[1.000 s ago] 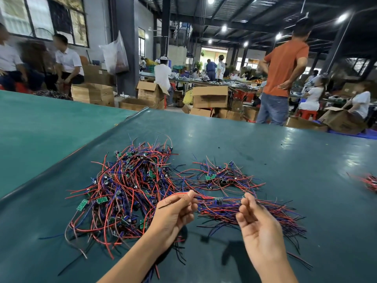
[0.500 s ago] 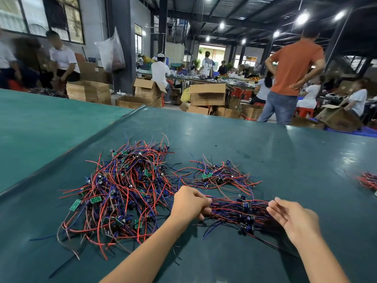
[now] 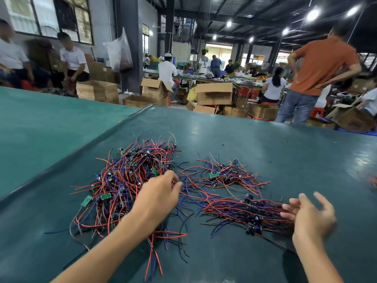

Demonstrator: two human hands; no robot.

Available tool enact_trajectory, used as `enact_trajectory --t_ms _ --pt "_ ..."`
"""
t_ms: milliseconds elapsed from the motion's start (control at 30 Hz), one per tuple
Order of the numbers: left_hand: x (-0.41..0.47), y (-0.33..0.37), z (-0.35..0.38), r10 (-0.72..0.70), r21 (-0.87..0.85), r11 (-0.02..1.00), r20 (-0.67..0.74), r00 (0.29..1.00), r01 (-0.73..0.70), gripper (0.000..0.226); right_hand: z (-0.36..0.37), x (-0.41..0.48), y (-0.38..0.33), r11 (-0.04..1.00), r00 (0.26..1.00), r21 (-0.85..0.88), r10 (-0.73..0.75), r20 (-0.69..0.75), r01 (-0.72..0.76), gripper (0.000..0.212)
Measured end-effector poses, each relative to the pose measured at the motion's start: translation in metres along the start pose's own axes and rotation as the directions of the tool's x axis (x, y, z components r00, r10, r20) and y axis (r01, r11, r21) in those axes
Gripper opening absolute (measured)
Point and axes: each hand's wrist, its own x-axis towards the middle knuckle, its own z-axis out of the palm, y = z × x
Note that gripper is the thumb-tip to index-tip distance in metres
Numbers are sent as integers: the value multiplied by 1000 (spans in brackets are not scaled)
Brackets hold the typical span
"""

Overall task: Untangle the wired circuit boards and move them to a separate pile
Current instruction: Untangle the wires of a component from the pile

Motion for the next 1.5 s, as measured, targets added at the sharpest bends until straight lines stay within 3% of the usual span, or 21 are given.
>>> enact_trajectory --t_ms 100,167,267,333,400,533,700,867,1033,1233,1367,1500 --pt "23 -31 -19 1 93 996 -80 997 7 19 23 -34 -2 905 922 -215 -325 210 368 18" --pt "40 -50 -20 -93 161 983 -1 996 92 31 42 -65 6 754 770 -285 -424 477 592 14" --pt "58 -69 -11 -150 230 966 137 979 116 42 64 -113 29 519 474 -249 -360 804 818 12" --pt "66 -77 -6 -162 227 966 158 974 124 39 71 -129 51 355 383 -279 -267 884 892 12" --pt "73 -83 -2 -178 200 968 130 975 150 35 72 -133 68 252 367 -317 -187 911 914 16" --pt "82 -85 2 -207 233 957 132 969 173 32 68 -131 77 235 330 -279 -217 919 931 9" --pt "84 -87 9 -218 240 952 102 971 188 23 61 -131 72 311 381 -300 -244 892 902 13" --pt "89 -83 17 -334 439 866 149 931 241 45 60 -133 65 355 367 -260 -278 888 898 17" --pt "94 -83 11 -331 382 884 104 938 269 26 56 -134 62 392 346 -203 -340 874 897 18" --pt "95 -69 -14 -235 32 971 -65 970 237 13 56 -130 65 387 308 -155 -374 875 909 16" --pt "95 -45 -44 -96 -235 972 -335 937 15 20 57 -130 67 367 294 -141 -404 866 919 15" --pt "95 -14 -72 -15 -320 932 -501 865 -169 22 57 -130 68 370 322 -173 -391 862 913 18"
